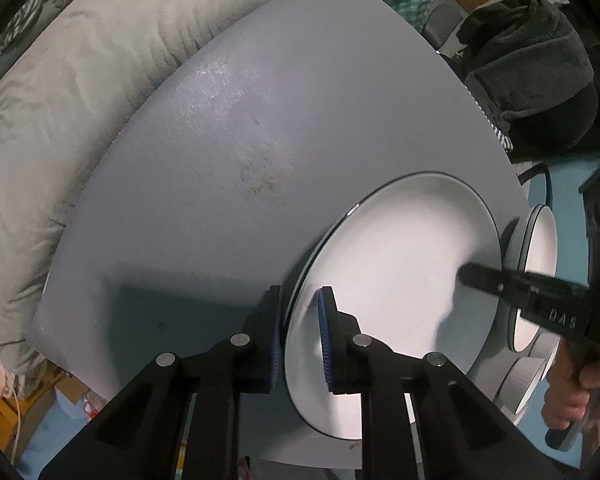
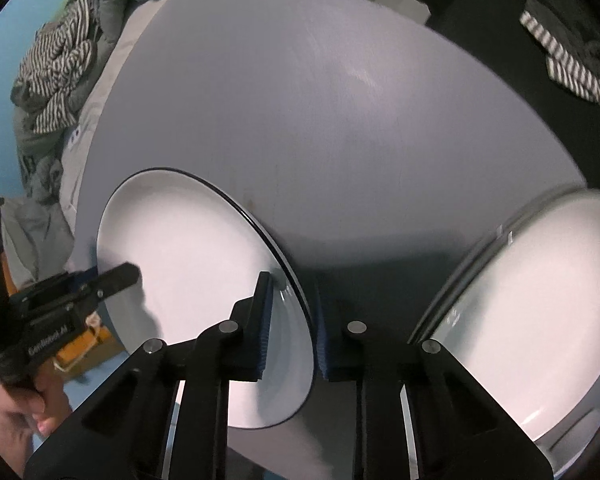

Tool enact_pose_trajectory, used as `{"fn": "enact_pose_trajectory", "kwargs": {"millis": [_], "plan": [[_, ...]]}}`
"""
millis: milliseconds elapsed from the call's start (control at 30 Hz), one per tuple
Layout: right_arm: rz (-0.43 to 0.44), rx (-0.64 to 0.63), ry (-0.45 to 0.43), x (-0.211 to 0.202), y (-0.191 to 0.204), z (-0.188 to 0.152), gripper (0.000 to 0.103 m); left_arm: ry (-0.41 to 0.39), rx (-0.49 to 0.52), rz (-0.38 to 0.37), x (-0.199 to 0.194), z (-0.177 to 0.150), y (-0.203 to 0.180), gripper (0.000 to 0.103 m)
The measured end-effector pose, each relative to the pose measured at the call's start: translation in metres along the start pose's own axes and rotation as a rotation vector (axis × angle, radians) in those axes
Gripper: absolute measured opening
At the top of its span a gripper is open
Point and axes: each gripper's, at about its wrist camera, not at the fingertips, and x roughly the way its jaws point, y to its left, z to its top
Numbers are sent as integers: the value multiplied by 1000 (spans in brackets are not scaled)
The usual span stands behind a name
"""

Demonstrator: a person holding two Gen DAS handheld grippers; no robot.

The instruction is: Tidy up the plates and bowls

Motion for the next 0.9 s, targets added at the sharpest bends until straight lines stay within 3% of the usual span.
{"fn": "enact_pose_trajectory", "kwargs": {"millis": [333,633,900], "plan": [[58,126,-26,3,-1,-41,15,19,128,34,7,1,-23,19],[126,265,-59,2,-21,-76,14,70,208,57,15,-19,-45,20],[114,305,-90,-2,-32,-97,14,104,260,65,27,-36,-70,19]]}}
